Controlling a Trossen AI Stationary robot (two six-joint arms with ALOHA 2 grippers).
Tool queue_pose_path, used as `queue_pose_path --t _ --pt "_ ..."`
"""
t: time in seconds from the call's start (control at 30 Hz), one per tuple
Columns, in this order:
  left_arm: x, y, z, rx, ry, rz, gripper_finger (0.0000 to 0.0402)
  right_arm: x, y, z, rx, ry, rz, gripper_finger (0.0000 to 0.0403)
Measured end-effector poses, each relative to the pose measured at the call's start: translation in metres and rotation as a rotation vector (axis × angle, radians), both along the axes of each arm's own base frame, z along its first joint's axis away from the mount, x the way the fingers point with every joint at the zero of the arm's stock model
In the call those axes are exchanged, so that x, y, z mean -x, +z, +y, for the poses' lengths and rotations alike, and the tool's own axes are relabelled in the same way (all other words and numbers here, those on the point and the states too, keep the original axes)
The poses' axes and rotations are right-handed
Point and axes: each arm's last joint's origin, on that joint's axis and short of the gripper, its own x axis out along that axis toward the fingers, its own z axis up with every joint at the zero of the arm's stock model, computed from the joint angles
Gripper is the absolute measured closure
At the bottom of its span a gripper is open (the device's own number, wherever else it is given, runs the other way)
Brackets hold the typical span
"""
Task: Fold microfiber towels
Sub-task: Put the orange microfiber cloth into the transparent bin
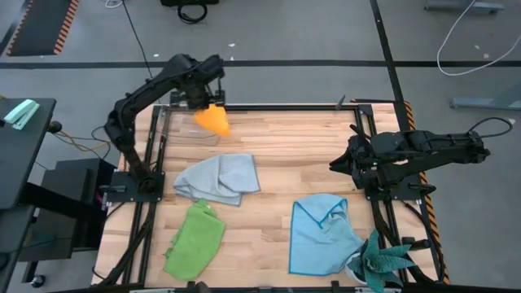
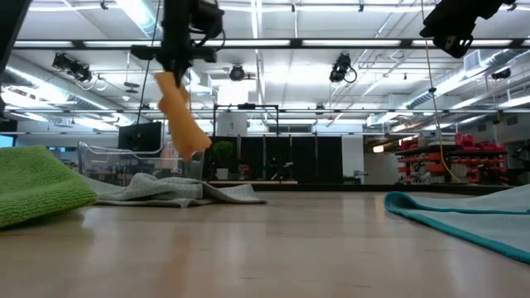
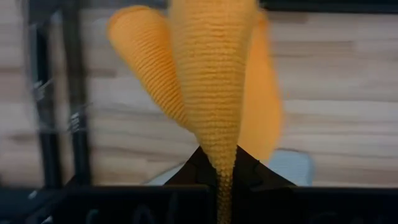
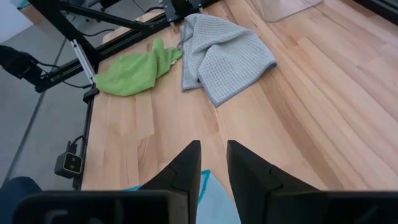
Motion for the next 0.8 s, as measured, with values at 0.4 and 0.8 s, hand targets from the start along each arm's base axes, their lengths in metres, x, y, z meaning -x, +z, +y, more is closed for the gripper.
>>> queue_pose_path --t 0.4,0.8 --pt "0.044 -0.061 0.008 0.069 0.130 0.097 0.0392 -0.003 0.001 -0.001 0.013 -0.006 -0.012 0.0318" --pt "0.071 -0.116 0.054 0.092 0.141 0.076 0.0390 -0.029 -0.013 -0.006 -0.055 -0.086 0.107 0.0318"
